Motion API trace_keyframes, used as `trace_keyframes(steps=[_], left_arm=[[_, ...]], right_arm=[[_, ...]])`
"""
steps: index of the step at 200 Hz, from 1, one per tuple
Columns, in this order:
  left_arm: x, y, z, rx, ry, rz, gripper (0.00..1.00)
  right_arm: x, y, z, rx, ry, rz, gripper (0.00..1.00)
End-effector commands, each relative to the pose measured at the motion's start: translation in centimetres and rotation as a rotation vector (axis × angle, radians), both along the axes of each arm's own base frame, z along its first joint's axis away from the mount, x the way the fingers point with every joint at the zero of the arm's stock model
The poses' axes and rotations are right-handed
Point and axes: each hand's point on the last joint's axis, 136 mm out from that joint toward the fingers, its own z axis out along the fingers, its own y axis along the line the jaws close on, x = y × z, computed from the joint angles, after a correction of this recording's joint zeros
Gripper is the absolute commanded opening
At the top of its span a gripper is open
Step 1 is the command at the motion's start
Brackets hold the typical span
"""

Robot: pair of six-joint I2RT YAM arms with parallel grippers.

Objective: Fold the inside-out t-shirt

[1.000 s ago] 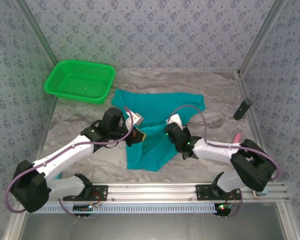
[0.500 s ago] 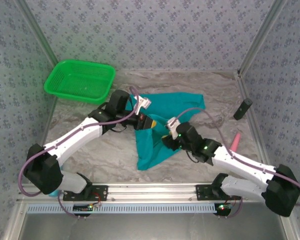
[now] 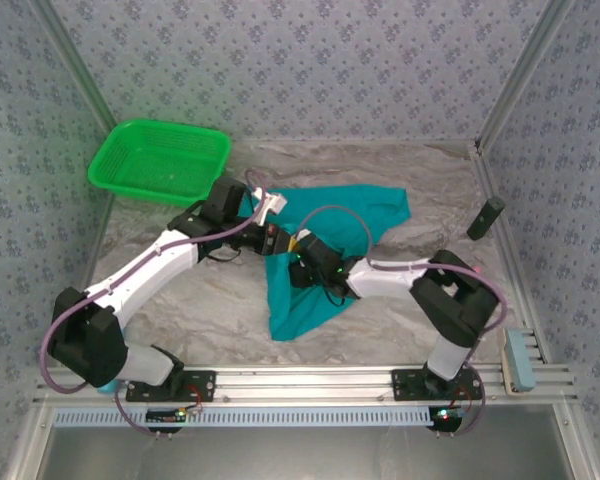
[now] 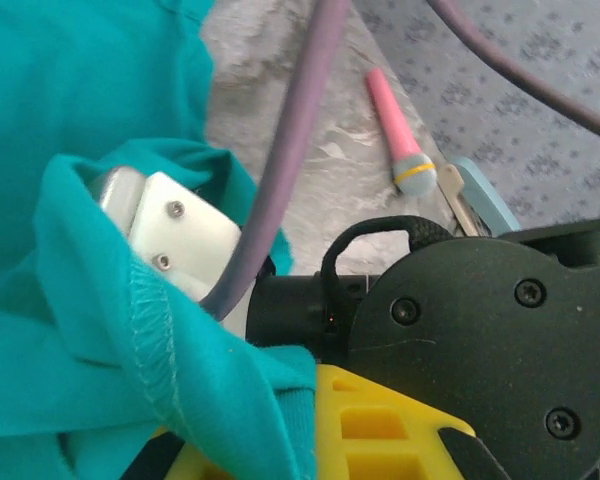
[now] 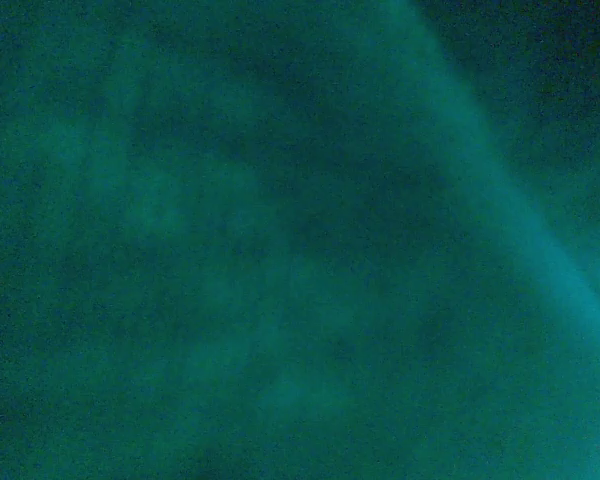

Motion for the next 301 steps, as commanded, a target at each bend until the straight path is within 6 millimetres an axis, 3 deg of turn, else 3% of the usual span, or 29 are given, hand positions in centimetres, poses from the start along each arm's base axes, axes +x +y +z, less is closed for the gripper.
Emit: trace_keyframes(steps=[1, 35, 73, 107, 121, 144, 188, 221, 250, 266, 283, 301], left_arm=[[-0.1, -0.3, 1.3, -0.03, -0.027, -0.026, 0.0], [1.5, 0.8, 0.9, -0.021, -0.031, 0.029, 0.0], [3.2, 2.3, -0.3, 0.041, -0.059, 0.08, 0.0], [4.9, 3.3, -2.3, 0.101, -0.056, 0.118, 0.0], [5.7, 4.1, -3.0, 0.123, -0.055, 0.147, 0.0], [7.0, 5.8, -4.0, 0.18, -0.072, 0.206, 0.0], [7.5, 7.7, -7.5, 0.313, -0.074, 0.234, 0.0], [7.1, 7.5, -10.4, 0.345, -0.036, 0.194, 0.01], [6.5, 7.7, -12.6, 0.397, -0.004, 0.169, 0.15], [5.9, 7.4, -12.5, 0.376, 0.019, 0.15, 0.21], [5.1, 6.5, -11.1, 0.344, 0.014, 0.113, 0.37], [4.9, 6.6, -9.4, 0.386, -0.043, 0.111, 0.4]], right_arm=[[0.6, 1.2, -1.5, -0.066, -0.014, 0.03, 0.53], [0.7, -0.6, -4.9, -0.142, 0.053, -0.017, 0.53], [-1.4, -2.5, -7.6, -0.123, 0.161, 0.003, 0.49], [-4.3, -4.2, -8.6, -0.138, 0.218, 0.063, 0.28], [-5.4, -4.9, -8.0, -0.149, 0.227, 0.088, 0.2], [-5.8, -7.7, -6.7, -0.207, 0.232, 0.05, 0.14], [-3.1, -13.6, -3.2, -0.221, 0.235, -0.132, 0.09], [-0.2, -12.6, 0.3, -0.168, 0.152, -0.078, 0.13], [0.5, -12.1, 2.2, -0.166, 0.119, 0.003, 0.21], [-0.6, -12.0, 2.9, -0.144, 0.175, -0.001, 0.32], [-2.3, -11.5, 3.1, -0.092, 0.266, -0.041, 0.41], [-4.4, -10.5, 2.6, -0.045, 0.341, -0.069, 0.46]])
